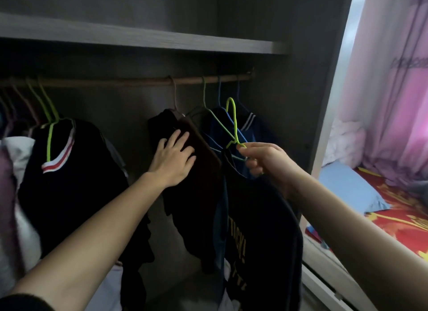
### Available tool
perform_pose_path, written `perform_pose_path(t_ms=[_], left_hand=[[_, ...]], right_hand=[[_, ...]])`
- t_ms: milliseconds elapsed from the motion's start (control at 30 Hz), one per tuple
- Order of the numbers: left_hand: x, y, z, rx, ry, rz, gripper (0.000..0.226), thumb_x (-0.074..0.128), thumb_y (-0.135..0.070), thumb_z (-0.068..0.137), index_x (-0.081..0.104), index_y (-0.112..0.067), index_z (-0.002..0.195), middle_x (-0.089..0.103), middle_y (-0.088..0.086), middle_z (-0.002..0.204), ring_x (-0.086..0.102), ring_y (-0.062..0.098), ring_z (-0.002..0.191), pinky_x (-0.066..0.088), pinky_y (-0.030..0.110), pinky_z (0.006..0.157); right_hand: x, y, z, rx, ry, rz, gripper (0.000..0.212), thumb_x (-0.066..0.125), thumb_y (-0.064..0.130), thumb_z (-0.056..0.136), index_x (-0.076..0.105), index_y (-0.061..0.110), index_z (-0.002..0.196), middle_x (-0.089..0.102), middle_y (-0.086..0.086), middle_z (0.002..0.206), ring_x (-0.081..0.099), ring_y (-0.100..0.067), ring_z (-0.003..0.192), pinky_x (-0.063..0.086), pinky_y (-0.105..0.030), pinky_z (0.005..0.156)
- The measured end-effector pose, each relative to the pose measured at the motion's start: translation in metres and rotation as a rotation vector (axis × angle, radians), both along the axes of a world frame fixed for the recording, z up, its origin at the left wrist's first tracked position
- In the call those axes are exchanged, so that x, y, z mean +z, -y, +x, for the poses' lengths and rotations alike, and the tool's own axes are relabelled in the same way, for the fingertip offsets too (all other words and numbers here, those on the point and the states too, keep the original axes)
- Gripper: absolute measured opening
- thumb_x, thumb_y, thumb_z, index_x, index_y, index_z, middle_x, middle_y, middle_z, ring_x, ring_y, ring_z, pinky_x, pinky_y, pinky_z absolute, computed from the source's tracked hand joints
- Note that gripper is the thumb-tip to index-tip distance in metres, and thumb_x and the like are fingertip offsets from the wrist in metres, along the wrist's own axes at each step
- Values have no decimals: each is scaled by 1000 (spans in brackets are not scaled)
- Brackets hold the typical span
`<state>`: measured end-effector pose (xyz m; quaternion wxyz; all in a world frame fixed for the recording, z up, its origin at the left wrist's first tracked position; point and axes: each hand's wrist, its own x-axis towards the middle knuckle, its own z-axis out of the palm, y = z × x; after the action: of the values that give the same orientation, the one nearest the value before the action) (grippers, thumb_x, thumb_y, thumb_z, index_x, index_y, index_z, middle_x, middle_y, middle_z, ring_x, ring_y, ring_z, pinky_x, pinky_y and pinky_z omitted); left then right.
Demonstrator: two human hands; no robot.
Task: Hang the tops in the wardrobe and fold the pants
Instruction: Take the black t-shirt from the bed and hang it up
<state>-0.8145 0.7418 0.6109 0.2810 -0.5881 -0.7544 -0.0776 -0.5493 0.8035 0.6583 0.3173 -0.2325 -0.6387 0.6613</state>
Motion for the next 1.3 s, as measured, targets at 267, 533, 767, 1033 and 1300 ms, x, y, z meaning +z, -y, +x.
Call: perform_pose_path(t_ms=[267, 533, 767, 1033, 1300], left_hand=[[47, -18, -45, 160, -2, 180, 58, 38, -48, 98, 32, -21, 150, 22, 15, 159, 15, 33, 147, 19, 52, 114], [118, -49, -97, 362, -19, 292, 69, 45, -48, 94, 20, -24, 154, 3, 9, 164, -2, 28, 150, 2, 53, 118], [112, -65, -124, 411, -155, 388, 69, 42, -59, 89, 34, -24, 148, 41, 13, 147, 31, 33, 138, 10, 58, 116], [101, -99, -100, 574, -33, 577, 94, 32, -81, 80, 38, -12, 144, 36, 24, 148, 21, 39, 144, 2, 60, 116], [96, -99, -98, 594, -5, 551, 112, 64, -71, 62, 23, -14, 150, 19, 21, 158, 4, 36, 149, 0, 62, 114]], right_hand=[[24, -68, -100, 143, -137, -26, 11, 53, 6, 98, 57, 7, 88, 37, 2, 56, 32, -4, 41, 28, -13, 37], [59, -121, -195, 157, -222, 0, 7, 57, 4, 95, 52, 6, 91, 39, -3, 60, 37, -9, 42, 25, -19, 37], [18, -150, -225, 6, 184, 574, 18, 59, 22, 96, 68, 7, 103, 70, -7, 81, 64, -17, 71, 48, -29, 68], [12, -171, -184, -521, 152, 1220, 38, 51, 36, 97, 61, 19, 130, 53, -9, 130, 45, -27, 126, 35, -43, 103], [-25, -197, -149, -349, 266, 1032, 48, 47, 46, 99, 47, 21, 141, 38, -3, 146, 46, -23, 130, 47, -37, 91]])
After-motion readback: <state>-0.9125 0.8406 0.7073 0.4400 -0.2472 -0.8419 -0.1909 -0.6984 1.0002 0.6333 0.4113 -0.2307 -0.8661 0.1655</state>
